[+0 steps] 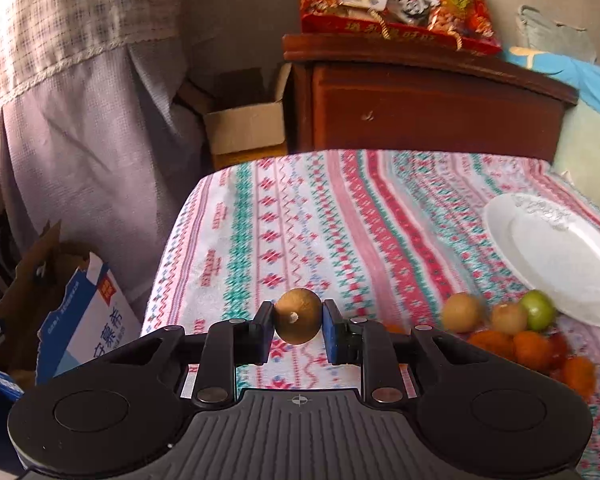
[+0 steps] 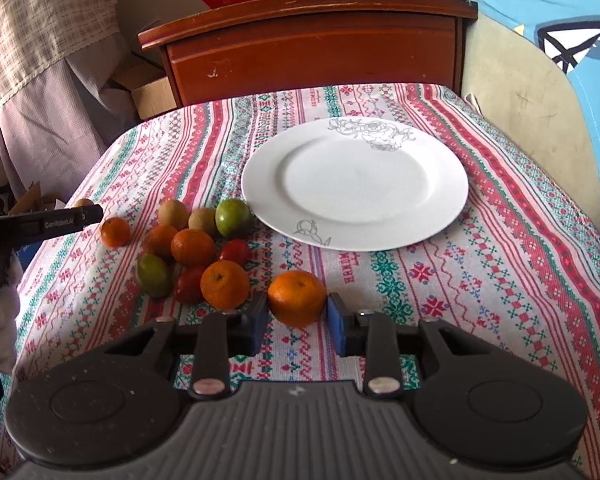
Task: Organize fruits
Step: 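Grasp the brown kiwi with the left gripper while the right gripper grasps an orange mandarin, then carry kiwi and mandarin onto the white plate and open both grippers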
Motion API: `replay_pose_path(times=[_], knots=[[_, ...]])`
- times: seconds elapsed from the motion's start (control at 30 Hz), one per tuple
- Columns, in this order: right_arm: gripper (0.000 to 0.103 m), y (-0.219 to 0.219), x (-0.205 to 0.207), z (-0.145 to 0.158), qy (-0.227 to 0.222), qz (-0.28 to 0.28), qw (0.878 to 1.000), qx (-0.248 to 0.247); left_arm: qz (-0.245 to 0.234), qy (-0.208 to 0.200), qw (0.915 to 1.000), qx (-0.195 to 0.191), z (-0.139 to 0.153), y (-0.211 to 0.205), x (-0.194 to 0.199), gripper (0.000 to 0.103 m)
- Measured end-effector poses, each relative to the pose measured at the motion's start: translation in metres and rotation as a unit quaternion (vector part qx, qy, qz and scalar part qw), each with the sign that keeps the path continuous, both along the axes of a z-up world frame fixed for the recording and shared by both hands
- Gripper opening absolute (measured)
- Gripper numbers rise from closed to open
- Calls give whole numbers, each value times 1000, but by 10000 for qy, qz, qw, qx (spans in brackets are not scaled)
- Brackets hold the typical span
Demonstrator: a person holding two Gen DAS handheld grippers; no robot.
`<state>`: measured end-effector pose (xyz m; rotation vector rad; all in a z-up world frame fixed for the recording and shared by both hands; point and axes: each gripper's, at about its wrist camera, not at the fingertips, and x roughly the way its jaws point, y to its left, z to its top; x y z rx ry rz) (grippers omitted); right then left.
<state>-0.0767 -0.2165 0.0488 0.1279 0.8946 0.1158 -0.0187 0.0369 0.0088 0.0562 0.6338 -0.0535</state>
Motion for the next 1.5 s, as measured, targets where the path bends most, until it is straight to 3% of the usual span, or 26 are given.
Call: replay_pose_path(times=[0.37, 0.8, 1.23, 1.43, 1.5], knots=[[31, -22, 16, 15, -317, -390, 9987, 90, -772, -19, 9951, -619, 29, -46, -12, 22], [31, -39, 41, 6, -264, -630, 9974, 244, -1451, 305, 9832, -1065, 26, -106, 6, 22], [35, -51, 48, -1, -215, -894, 9949, 407, -1854, 530, 9732, -1257, 17, -134, 25, 25], [35, -53, 47, 5, -300, -982, 9940, 373, -1734, 483, 9758, -1241, 25, -132, 23, 28], [35, -53, 47, 6, -299, -971, 9942, 366, -1675, 473, 9769, -1237, 28, -130, 22, 34]])
